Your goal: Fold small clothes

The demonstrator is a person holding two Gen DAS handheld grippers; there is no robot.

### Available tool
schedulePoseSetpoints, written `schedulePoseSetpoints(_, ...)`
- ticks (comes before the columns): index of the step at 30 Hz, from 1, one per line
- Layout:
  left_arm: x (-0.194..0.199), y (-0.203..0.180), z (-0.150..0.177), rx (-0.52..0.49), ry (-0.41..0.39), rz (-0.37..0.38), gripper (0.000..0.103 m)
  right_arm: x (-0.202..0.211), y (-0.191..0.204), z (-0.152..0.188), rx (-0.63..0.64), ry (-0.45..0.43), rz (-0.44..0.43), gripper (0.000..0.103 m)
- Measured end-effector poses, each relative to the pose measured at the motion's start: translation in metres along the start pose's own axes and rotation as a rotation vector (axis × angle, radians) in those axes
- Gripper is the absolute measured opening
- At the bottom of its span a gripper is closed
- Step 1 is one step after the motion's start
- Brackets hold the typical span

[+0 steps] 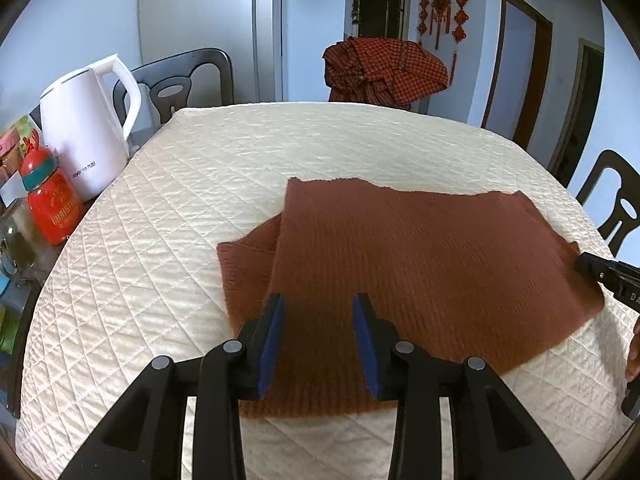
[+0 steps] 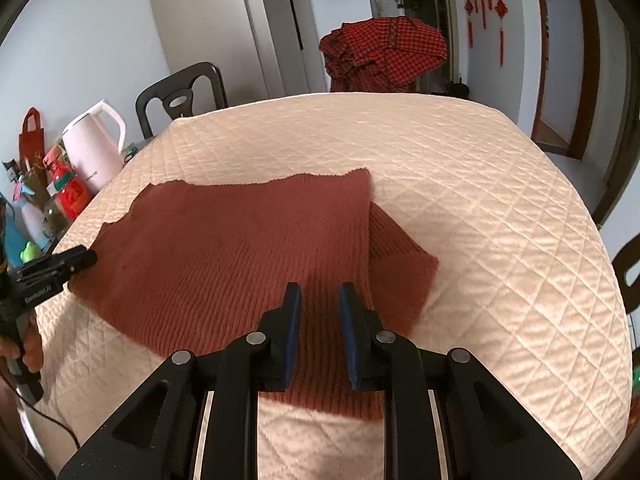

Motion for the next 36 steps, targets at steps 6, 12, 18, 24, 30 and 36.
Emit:
schedulePoseSetpoints(6,-0.008,0.006,0.007,0.022,0.016,0.003,0.038,-0.014,-0.017,-0.002,-0.062,0.025,0.010,0.015)
schedulePoseSetpoints(12,-0.009,0.007,0.007,0.024,0.021,0.004,0.038,-0.012,-0.020,-0.003,-0.078,0.030,0.000,0.012)
schedulePoseSetpoints(18,0.001,0.004,-0.010,-0.002,-0.015,-0.006,0.038,-0.003,-0.008,-0.013,-0.035,-0.015,0.001,0.012)
schedulePoseSetpoints(24,-0.020,-0.001,-0.026,-0.029,-0.005,-0.004,0.038,-0.026,-0.014,-0.022,-0.047,0.025,0.031,0.012)
schedulePoseSetpoints(30,-0.038,0.002,-0.018,-0.012,0.029,0.017,0.038,-0.028,-0.022,-0.021,-0.076,0.031,0.007,0.012)
schedulePoseSetpoints(36,-0.038,0.003,-0.017,-0.011,0.032,0.019,0.038,-0.029,-0.024,-0.021,-0.093,0.039,-0.008,0.012)
Point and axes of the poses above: each gripper's, at about its wrist camera, not at the fingertips, and x roughly against the way its jaws point, y to its left, z to its underside, the point moved 3 cm from there along -x, roughly the way its jaws point, and after that the axes turned 13 degrees about -x, right-handed, at the moved point
